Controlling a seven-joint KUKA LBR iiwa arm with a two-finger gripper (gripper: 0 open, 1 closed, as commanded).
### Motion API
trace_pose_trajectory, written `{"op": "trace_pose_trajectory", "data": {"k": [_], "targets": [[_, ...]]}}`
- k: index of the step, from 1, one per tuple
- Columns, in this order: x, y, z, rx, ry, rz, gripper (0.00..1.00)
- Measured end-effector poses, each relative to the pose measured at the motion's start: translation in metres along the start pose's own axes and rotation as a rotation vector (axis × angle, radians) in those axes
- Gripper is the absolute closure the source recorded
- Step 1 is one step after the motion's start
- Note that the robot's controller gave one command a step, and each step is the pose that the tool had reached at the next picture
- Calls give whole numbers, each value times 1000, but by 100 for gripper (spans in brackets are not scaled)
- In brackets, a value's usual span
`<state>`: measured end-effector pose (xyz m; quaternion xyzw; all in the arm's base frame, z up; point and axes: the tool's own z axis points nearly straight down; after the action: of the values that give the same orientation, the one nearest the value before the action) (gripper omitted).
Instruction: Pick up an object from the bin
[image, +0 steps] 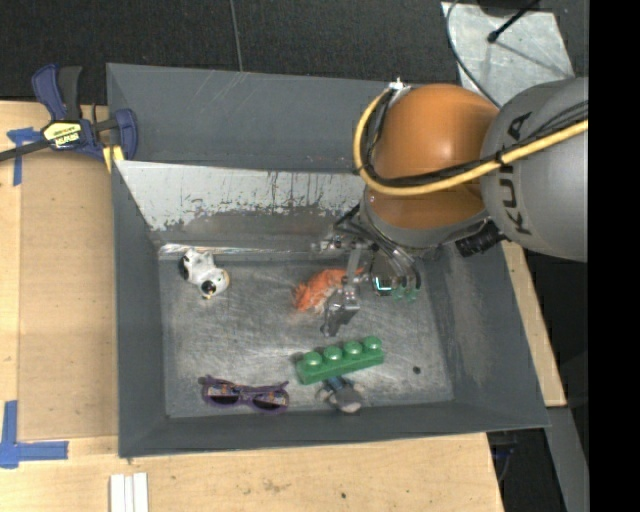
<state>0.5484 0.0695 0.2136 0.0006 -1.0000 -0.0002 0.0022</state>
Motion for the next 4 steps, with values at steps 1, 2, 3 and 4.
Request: {"op": "trace_pose_trajectory", "data": {"k": [1, 2, 3, 4], "targets": [[-2, 0, -4, 0, -8, 1, 0], [-2, -1, -3, -1, -8, 1, 0], [-9, -21, 36, 2, 3, -15, 0], [-5, -36, 26, 0, -23, -35, 0]]}}
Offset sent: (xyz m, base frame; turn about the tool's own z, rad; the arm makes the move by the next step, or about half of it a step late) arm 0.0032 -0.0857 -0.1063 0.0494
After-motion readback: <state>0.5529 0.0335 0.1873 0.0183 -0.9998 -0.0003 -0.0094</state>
